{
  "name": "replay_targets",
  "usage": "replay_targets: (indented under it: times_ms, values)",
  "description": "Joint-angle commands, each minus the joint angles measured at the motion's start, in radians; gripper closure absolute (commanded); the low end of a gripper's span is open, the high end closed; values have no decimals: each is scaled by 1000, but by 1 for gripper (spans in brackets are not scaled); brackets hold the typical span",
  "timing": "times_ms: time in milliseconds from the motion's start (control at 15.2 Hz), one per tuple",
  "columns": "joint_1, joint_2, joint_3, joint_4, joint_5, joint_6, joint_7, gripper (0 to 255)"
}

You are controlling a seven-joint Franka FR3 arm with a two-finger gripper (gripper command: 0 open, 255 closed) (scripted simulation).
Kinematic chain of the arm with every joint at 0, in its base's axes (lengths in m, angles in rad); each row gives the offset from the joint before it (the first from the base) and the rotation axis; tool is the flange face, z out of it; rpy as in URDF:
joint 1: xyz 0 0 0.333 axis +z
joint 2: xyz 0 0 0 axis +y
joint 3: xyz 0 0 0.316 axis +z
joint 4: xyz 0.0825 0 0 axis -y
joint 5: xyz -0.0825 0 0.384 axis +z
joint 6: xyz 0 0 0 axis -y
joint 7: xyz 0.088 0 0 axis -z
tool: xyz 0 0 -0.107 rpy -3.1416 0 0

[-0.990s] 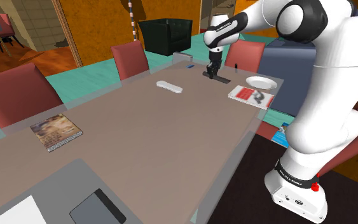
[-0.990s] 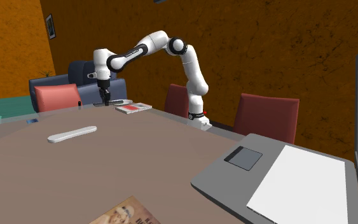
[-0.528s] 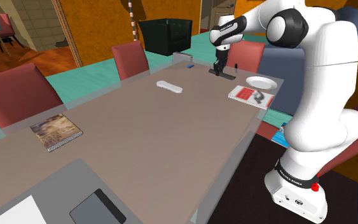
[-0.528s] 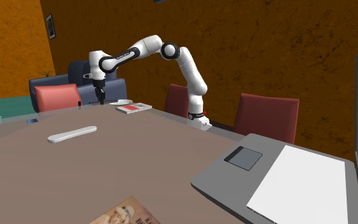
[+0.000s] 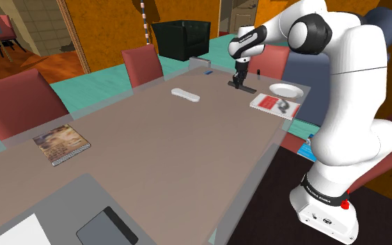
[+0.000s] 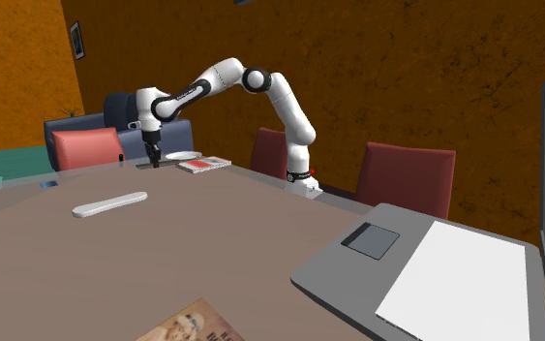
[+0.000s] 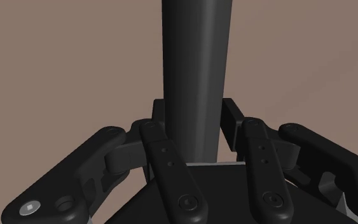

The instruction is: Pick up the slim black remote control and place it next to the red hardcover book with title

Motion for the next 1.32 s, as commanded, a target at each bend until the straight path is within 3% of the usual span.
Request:
replay_targets:
  times_ms: [0,792,858,1254]
  values:
    - [0,8,0,-14,0,23,1,255]
    - [0,30,0,-33,-1,64,3,255]
    - [0,30,0,-33,-1,64,3,0]
    - [1,13,0,-24,-1,38,3,0]
